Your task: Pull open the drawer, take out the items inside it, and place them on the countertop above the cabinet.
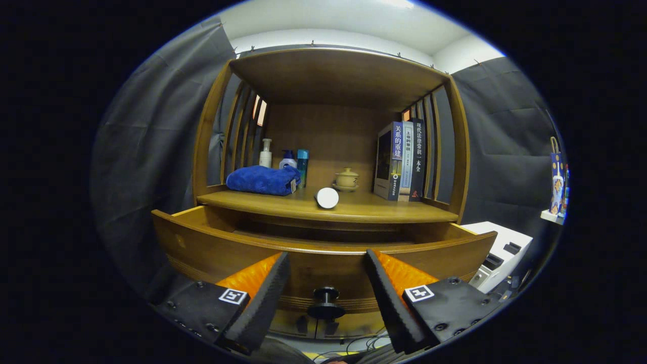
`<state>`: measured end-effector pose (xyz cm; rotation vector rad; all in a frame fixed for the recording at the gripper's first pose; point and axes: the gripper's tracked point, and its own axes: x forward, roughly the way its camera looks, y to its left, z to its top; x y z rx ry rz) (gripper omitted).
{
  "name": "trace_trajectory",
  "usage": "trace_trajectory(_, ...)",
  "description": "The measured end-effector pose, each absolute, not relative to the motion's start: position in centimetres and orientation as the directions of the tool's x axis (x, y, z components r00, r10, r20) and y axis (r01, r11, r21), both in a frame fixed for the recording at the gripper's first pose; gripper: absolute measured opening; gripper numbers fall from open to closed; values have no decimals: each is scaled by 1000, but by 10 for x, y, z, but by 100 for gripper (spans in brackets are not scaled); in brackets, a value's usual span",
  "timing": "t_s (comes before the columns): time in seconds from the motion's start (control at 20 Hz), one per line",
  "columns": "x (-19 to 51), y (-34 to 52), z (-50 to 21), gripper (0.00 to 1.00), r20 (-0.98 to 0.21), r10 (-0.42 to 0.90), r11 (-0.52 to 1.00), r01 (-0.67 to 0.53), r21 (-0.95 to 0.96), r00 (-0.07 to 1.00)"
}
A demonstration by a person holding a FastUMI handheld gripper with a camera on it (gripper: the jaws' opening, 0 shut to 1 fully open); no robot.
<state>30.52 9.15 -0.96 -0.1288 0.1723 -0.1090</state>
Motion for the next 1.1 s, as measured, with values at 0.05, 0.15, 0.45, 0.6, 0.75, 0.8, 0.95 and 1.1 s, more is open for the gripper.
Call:
trace_trajectory(0.05, 313, 91, -11, 97, -163, -119, 986, 96, -140, 979)
trace_trajectory(0.15, 326, 89, -12, 97, -161, -120, 984, 96, -148, 980)
trace_trajectory(0.45, 364, 84, -20, 98, -176, -120, 985, 95, -147, 977)
trace_trajectory(0.6, 375, 82, -22, 98, -182, -122, 985, 96, -146, 976)
trace_trajectory(0.75, 385, 81, -24, 97, -180, -125, 984, 99, -148, 976)
trace_trajectory(0.8, 388, 80, -25, 97, -180, -126, 984, 99, -149, 976)
trace_trajectory(0.95, 390, 81, -24, 97, -168, -130, 982, 103, -161, 977)
trace_trajectory(1.1, 390, 82, -24, 97, -173, -118, 984, 92, -153, 978)
